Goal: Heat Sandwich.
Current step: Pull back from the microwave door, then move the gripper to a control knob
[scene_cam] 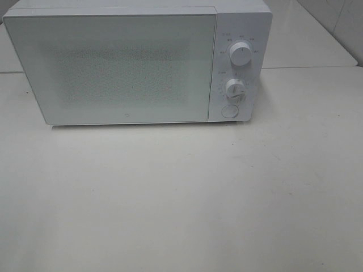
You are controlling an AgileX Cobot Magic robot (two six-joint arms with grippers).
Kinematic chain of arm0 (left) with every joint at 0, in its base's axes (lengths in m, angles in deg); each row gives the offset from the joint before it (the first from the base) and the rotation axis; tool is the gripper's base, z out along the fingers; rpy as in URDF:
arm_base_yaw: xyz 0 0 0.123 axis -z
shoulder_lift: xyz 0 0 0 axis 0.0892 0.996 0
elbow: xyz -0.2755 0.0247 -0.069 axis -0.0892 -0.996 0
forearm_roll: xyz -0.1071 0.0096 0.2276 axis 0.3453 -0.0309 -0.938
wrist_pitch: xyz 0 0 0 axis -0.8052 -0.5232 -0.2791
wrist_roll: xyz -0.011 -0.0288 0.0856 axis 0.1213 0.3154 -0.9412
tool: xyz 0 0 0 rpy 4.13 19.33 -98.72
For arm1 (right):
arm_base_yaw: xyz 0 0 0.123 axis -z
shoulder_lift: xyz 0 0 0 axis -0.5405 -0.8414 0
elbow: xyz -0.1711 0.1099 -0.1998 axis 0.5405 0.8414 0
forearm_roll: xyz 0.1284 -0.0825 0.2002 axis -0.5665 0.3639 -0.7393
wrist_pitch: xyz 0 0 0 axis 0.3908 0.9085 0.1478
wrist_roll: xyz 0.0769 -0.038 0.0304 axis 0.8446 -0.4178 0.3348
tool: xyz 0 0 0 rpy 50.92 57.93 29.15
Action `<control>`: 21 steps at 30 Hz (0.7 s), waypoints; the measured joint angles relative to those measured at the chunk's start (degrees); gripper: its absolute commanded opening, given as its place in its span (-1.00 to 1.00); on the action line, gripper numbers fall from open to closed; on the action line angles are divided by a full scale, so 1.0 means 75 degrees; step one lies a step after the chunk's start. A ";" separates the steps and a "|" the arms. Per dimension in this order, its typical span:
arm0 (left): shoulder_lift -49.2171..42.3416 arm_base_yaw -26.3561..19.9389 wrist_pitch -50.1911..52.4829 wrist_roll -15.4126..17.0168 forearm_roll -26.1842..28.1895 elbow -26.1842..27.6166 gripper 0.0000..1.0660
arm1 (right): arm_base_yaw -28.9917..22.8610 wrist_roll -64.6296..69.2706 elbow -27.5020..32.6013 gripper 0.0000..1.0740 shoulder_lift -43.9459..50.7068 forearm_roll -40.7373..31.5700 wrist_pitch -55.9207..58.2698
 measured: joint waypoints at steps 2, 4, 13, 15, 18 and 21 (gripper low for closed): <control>0.0000 0.0000 0.0000 0.0000 0.0000 0.0000 0.91 | 0.0000 0.0000 0.0000 0.42 0.0000 0.0000 0.0000; -0.0015 0.0000 0.0000 0.0000 0.0000 0.0000 0.91 | 0.0000 0.0000 0.0000 0.42 0.0000 0.0000 0.0000; -0.0015 0.0000 0.0000 0.0000 0.0000 0.0000 0.91 | 0.0000 0.0000 0.0000 0.42 0.0000 0.0000 0.0000; -0.0015 0.0000 0.0000 0.0000 0.0000 0.0000 0.91 | 0.0000 0.0000 0.0000 0.42 0.0000 0.0000 0.0000; -0.0015 0.0000 0.0000 0.0000 0.0000 0.0000 0.91 | 0.0000 0.0000 0.0000 0.42 0.0000 0.0000 0.0000; -0.0015 0.0000 0.0000 0.0000 0.0000 0.0000 0.91 | 0.0000 0.0000 0.0000 0.42 0.0000 0.0000 0.0000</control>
